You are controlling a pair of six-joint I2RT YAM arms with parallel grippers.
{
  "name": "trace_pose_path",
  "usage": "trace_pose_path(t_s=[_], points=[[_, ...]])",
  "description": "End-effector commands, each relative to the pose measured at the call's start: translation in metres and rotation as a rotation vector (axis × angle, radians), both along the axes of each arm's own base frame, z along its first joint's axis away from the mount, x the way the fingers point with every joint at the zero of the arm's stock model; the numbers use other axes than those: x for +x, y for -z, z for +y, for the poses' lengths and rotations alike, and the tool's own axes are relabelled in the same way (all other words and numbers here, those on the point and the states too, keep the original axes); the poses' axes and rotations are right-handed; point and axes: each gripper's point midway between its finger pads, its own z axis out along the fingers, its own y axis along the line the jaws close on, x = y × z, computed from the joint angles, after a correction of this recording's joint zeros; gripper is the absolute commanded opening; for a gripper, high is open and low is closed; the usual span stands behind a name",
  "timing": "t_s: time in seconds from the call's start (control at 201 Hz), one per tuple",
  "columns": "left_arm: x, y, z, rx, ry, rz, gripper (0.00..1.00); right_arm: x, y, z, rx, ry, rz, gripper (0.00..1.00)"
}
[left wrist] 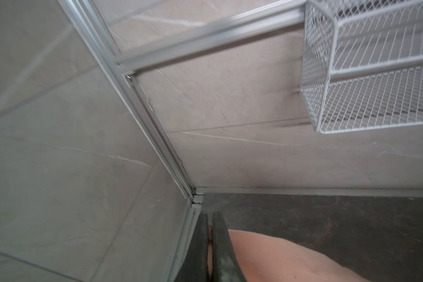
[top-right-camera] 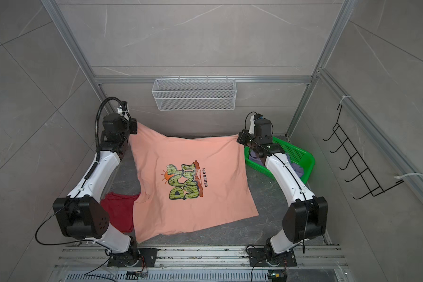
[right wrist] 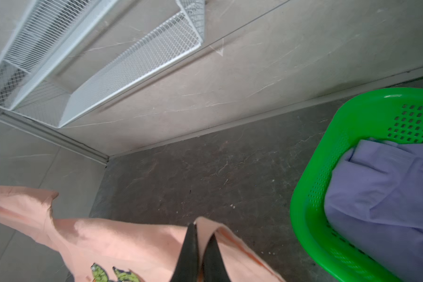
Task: Fold and stack the t-shirts
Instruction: 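Swing the pink t-shirt forward and lay it flat on the table with both grippers, then lift the pink t-shirt's far edge again with both grippers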
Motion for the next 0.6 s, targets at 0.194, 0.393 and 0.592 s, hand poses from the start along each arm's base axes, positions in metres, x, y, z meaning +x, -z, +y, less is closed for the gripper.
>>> trace_pose_path(t_s=[0.194,0.393,0.592], points=[[0.036,-0.023,-0.017,-0.149,0.065,-0.104,0.0,0.035,0.037,0.001,0.008,0.052,0.039,0.0],[0.027,-0.029,-0.016,-0.163,0.056,-0.111,0.0,0.033,0.028,0.003,0.006,0.034,0.022,0.0],[-0.017,-0.102,-0.01,-0.124,0.041,-0.239,0.0,0.015,-0.017,0.007,0.022,-0.014,-0.061,0.0]])
